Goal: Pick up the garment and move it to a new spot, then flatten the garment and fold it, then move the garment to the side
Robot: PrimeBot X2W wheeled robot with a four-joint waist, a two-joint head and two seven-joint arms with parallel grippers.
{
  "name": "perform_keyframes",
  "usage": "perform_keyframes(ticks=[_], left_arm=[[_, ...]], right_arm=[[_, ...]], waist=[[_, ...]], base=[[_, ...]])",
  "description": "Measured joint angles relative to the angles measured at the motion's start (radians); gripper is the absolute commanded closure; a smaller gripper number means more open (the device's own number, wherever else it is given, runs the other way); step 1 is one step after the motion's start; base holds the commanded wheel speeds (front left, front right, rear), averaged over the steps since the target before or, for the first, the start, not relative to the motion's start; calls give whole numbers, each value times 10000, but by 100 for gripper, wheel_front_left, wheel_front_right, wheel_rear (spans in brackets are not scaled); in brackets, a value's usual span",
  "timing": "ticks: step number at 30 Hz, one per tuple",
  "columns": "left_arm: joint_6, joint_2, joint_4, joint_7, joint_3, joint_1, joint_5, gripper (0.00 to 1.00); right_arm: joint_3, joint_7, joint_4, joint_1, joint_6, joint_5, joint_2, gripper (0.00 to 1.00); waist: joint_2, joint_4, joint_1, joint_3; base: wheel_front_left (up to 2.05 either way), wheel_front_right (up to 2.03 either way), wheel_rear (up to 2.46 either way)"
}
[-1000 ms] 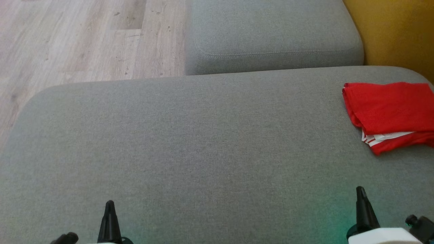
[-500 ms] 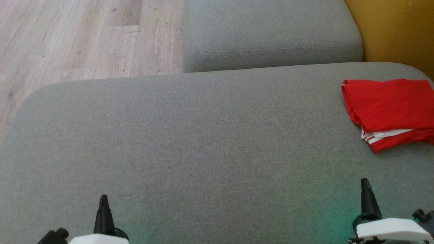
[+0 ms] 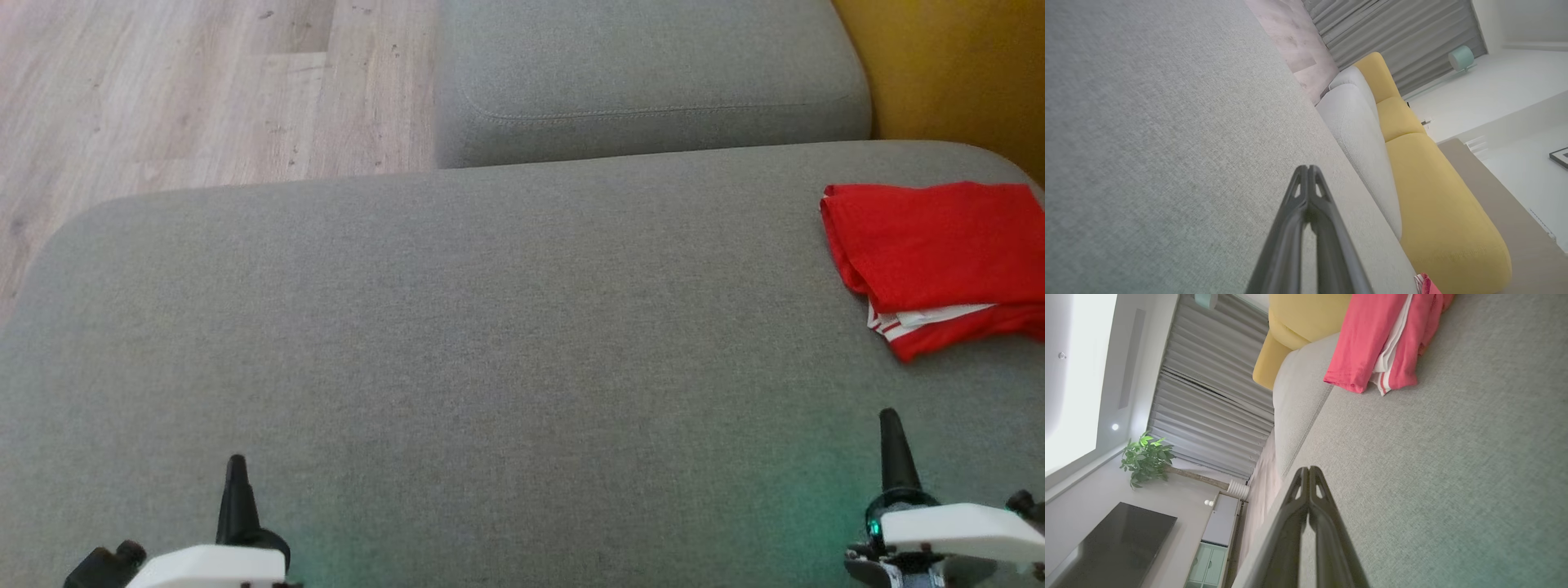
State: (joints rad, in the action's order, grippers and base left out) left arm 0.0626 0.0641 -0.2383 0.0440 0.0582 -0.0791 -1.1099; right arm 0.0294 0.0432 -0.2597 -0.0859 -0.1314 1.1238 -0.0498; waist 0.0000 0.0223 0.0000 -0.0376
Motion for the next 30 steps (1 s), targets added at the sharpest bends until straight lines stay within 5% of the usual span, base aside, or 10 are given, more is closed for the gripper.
perform_keyframes(ticks=[30], left_arm=[[405,-13,-230,-884,-708,909,-3572,100]], right_arm=[[481,-882,-111,948,0,3478,-29,100]], waist=[[0,-156,0,286]], base=[[0,0,0]])
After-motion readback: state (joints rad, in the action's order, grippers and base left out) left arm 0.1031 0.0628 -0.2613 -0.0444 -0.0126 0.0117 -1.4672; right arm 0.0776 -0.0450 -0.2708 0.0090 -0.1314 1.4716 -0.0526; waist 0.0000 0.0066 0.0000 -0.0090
